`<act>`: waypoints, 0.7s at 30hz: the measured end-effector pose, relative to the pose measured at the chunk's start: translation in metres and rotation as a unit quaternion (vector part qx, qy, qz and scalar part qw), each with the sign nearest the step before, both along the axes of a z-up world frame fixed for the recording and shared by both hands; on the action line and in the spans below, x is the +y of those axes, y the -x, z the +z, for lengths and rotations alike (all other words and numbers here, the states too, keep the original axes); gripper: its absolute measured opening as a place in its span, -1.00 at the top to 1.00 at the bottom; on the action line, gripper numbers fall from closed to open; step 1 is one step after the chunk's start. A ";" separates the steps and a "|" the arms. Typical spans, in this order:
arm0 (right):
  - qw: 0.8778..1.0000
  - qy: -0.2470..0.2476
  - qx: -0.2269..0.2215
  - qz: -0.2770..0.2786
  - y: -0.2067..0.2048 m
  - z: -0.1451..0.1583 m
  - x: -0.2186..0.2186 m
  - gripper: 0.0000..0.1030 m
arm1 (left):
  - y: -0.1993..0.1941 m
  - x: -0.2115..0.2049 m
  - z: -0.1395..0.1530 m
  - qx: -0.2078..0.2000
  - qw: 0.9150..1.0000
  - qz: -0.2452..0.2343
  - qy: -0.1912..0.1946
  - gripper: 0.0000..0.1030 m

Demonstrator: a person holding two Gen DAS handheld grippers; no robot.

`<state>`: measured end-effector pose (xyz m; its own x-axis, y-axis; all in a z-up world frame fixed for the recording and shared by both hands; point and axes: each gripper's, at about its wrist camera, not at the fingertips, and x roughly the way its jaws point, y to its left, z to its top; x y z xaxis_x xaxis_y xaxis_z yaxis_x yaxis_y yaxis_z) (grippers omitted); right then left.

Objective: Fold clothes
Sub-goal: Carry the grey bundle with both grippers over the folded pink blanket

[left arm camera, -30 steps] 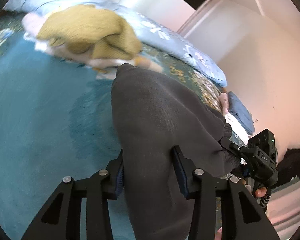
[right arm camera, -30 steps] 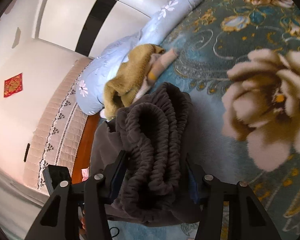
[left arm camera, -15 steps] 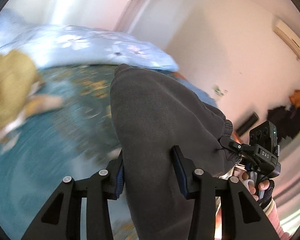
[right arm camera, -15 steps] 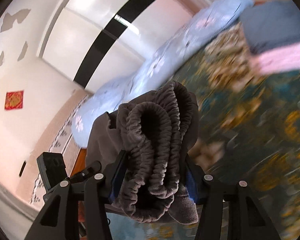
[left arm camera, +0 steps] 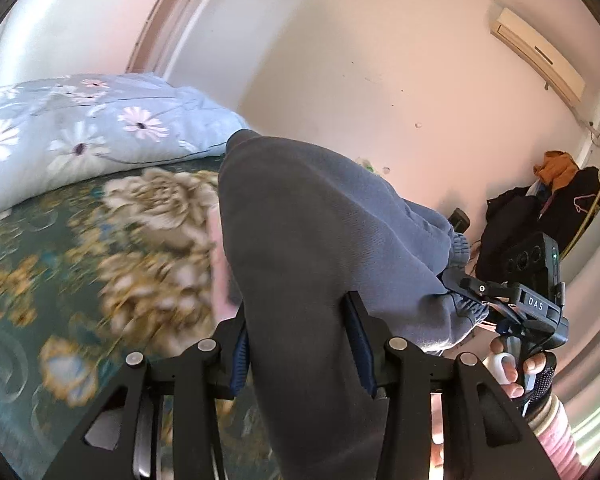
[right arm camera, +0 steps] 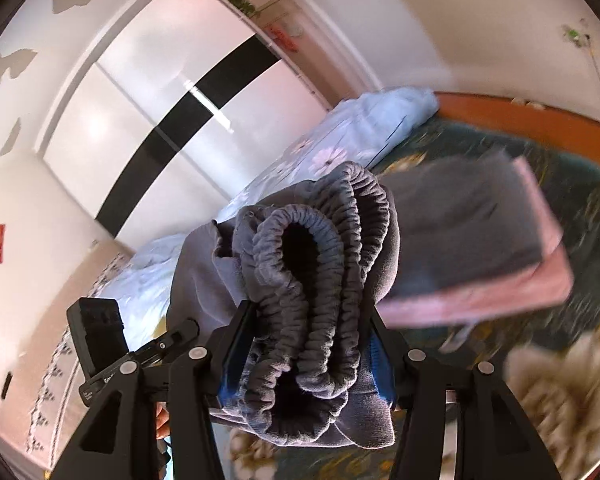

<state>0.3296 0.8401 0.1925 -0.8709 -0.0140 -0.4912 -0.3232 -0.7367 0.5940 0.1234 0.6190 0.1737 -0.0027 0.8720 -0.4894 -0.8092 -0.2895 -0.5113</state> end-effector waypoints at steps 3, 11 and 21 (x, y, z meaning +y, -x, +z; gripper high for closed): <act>1.000 -0.008 -0.007 -0.016 0.009 0.005 0.038 -0.08 | 0.014 0.043 -0.002 -0.001 1.000 -0.006 -0.003 0.13; 0.999 -0.003 -0.008 -0.048 0.039 -0.019 0.122 -0.08 | 0.047 0.126 -0.027 0.001 1.000 -0.004 -0.001 0.13; 0.997 0.033 -0.022 -0.068 0.056 -0.094 0.163 -0.09 | 0.062 0.165 -0.084 0.001 1.000 0.013 0.018 0.06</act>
